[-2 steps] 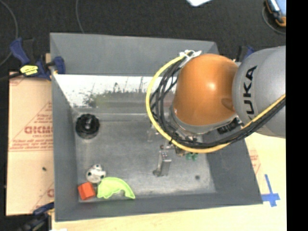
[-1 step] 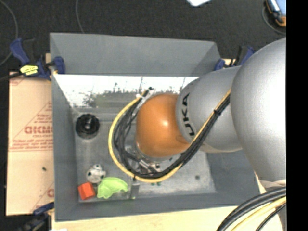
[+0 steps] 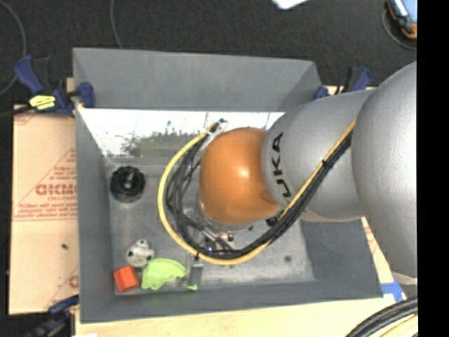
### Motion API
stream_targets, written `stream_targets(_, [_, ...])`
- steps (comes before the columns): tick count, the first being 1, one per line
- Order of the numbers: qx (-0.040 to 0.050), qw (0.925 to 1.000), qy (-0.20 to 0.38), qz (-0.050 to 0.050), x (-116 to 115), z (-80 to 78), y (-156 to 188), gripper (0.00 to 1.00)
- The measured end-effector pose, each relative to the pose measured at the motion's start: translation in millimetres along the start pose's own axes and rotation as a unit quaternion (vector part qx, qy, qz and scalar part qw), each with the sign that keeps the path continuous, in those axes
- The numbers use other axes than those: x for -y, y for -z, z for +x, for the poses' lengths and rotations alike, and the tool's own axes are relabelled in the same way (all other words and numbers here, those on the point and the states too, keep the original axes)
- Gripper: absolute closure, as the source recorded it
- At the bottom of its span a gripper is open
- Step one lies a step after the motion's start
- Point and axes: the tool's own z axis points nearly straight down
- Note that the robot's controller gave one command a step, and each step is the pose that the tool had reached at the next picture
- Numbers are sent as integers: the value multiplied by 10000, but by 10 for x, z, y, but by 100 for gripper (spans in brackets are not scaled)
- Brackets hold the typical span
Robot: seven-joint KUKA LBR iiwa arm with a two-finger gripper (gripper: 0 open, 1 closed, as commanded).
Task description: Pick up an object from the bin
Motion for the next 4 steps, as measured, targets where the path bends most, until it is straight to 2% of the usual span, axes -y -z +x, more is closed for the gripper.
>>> stream_targets(1, [-6, 10000, -45, -10, -228, 61, -509, 0])
stream_targets(2, [42, 9989, -473, -14, -238, -9, -784, 0])
stream_targets(3, [25, 9976, 690, -14, -260, 22, -784, 100])
stream_targets(4, [25, 9976, 686, -14, -260, 22, -784, 100])
